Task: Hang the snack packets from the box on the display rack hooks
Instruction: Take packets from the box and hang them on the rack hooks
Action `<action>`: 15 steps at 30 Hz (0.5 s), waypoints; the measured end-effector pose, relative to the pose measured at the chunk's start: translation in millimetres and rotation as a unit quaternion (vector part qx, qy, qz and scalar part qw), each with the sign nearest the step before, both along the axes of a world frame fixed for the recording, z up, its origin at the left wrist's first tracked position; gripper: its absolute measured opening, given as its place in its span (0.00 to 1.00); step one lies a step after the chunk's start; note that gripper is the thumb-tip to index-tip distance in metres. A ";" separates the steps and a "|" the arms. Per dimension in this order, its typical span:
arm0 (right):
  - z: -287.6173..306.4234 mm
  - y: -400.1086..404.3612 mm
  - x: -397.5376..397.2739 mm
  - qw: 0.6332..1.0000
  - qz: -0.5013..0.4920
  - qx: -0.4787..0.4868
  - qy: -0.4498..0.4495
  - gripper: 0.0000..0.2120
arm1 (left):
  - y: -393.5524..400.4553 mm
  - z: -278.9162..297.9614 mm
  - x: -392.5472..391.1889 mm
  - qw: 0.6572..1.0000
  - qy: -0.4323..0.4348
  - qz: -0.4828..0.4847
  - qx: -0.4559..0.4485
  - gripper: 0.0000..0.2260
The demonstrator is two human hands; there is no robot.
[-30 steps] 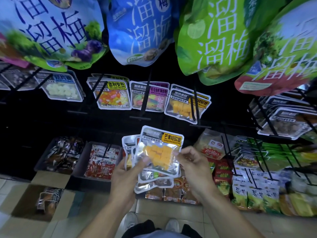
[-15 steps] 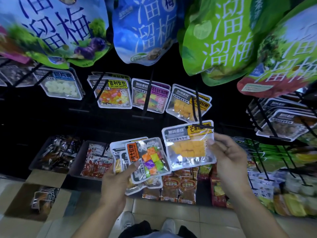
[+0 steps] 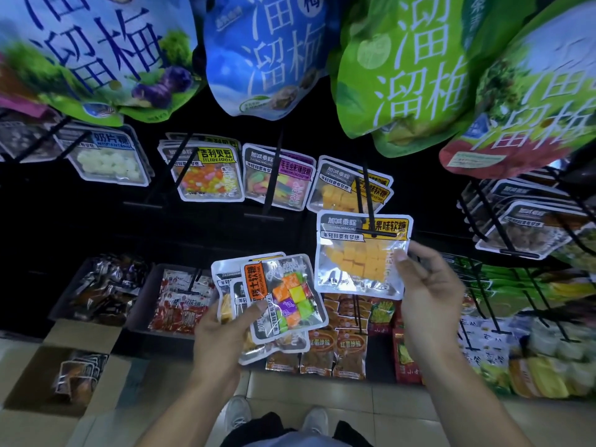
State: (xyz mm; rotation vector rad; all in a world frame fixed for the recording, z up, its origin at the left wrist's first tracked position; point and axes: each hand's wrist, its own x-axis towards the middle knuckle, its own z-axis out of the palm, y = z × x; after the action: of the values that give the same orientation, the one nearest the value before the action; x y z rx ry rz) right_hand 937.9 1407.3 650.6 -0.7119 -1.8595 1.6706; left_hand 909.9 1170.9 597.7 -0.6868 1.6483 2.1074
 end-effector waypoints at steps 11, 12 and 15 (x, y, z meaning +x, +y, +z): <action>-15.9 12.5 -60.9 0.994 -0.014 0.101 0.038 0.15 | 2.7 9.4 5.7 0.999 0.028 -0.012 0.021 0.17; -18.1 13.5 -63.1 0.988 -0.016 0.148 0.042 0.19 | 2.1 9.8 5.9 0.999 0.030 -0.010 0.026 0.17; -22.0 15.8 -65.5 0.968 -0.013 0.248 0.027 0.21 | -0.5 7.7 6.3 0.999 0.036 -0.004 0.030 0.18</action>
State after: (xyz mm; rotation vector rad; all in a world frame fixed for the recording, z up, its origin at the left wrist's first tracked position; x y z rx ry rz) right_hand 872.4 1423.1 628.6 -0.4686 -2.0981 1.1190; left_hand 916.2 1170.4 605.3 -0.5902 1.6152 2.1908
